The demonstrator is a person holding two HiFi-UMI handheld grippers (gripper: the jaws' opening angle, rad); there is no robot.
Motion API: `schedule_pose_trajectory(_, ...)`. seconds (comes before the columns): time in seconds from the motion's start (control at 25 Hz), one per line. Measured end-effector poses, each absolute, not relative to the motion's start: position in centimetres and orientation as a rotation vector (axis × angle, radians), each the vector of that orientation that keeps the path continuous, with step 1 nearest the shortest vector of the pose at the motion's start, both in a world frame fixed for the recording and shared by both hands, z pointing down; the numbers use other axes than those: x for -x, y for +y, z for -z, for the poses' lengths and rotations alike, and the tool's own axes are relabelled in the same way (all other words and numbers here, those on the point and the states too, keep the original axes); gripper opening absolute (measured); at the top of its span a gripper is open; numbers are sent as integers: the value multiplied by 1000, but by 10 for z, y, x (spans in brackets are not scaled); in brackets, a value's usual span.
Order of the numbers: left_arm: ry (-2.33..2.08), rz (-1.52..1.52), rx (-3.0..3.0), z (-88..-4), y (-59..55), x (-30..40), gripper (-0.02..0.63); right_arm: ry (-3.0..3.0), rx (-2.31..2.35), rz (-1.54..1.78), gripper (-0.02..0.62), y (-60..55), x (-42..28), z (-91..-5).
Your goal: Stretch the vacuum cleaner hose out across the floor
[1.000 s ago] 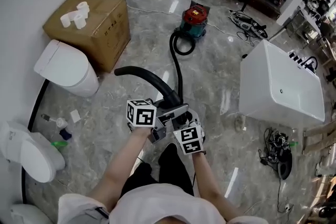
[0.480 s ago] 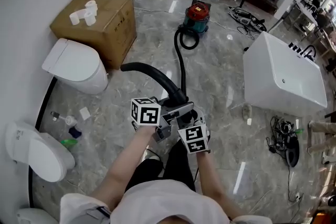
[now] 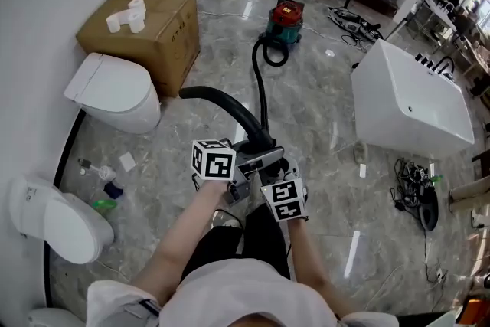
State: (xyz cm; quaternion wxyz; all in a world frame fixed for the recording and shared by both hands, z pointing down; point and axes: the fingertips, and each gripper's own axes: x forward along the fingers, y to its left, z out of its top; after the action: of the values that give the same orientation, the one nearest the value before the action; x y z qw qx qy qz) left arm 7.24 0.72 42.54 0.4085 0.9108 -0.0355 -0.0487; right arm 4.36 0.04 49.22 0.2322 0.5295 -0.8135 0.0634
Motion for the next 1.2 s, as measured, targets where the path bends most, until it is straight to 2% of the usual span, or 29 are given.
schedule_pose_trajectory(0.44, -75, 125, -2295, -421, 45, -79, 206, -2224, -1461, -177, 146, 37, -51, -489)
schedule_pose_trajectory(1.2, -178, 129, -2307, -413, 146, -134, 204, -2290, -1365, -190, 147, 140, -103, -481)
